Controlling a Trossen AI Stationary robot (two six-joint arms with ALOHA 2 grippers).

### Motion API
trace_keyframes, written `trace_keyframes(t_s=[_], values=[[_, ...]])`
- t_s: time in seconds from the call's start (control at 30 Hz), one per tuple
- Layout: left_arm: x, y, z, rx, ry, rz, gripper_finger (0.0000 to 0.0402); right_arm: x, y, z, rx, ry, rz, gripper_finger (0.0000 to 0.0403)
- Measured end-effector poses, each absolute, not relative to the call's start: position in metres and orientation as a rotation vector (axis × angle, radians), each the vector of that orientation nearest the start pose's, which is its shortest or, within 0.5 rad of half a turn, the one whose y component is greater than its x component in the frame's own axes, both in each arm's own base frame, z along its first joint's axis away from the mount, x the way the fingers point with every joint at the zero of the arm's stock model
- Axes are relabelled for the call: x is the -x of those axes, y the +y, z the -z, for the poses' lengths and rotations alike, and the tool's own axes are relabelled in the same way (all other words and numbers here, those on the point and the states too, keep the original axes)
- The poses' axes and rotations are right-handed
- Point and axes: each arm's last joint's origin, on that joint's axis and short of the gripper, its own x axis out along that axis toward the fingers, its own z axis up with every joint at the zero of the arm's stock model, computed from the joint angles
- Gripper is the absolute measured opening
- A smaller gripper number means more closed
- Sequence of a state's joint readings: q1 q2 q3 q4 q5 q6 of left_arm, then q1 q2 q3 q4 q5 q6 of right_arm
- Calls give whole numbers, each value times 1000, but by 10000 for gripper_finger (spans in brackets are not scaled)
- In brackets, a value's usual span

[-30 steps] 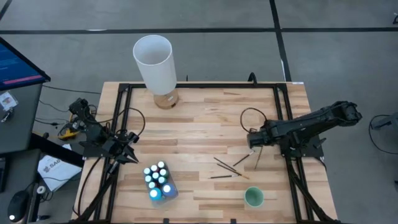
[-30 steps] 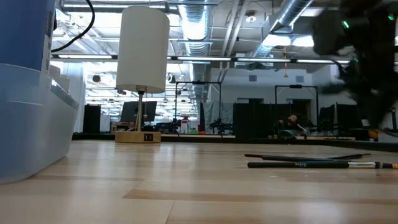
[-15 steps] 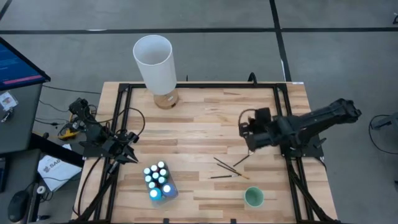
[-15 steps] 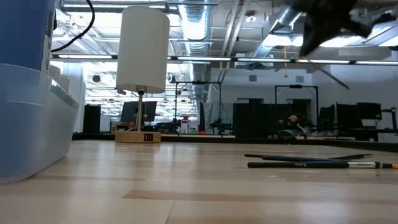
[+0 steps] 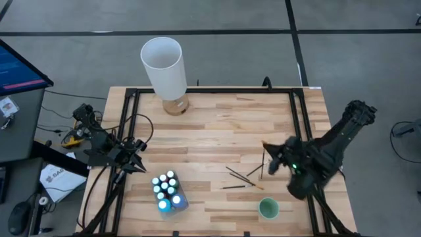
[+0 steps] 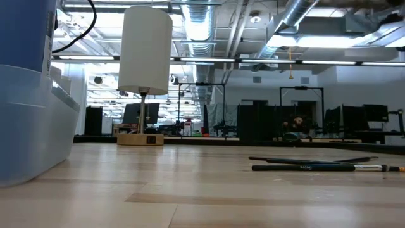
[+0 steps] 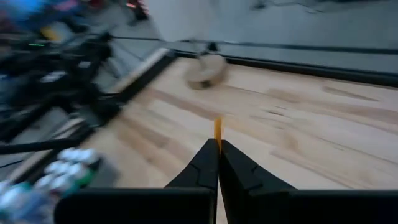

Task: Pick & Place Paint Supplies
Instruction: Put the gold highlighter brush into the green cup

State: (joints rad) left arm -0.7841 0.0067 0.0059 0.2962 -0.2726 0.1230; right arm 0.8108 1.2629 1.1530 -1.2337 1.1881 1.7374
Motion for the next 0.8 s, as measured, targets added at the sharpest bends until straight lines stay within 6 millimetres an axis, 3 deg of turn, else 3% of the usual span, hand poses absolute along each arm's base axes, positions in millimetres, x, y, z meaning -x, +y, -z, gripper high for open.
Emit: trace_keyframes(t_s=[0.4,0.8], values=[[-71,-60,-193,33,-292,490,8,-126,189,-311,-432,89,436,0],[-71,-60,-193,34,-293,490,8,-131,240,-262,-291,122,382,0]])
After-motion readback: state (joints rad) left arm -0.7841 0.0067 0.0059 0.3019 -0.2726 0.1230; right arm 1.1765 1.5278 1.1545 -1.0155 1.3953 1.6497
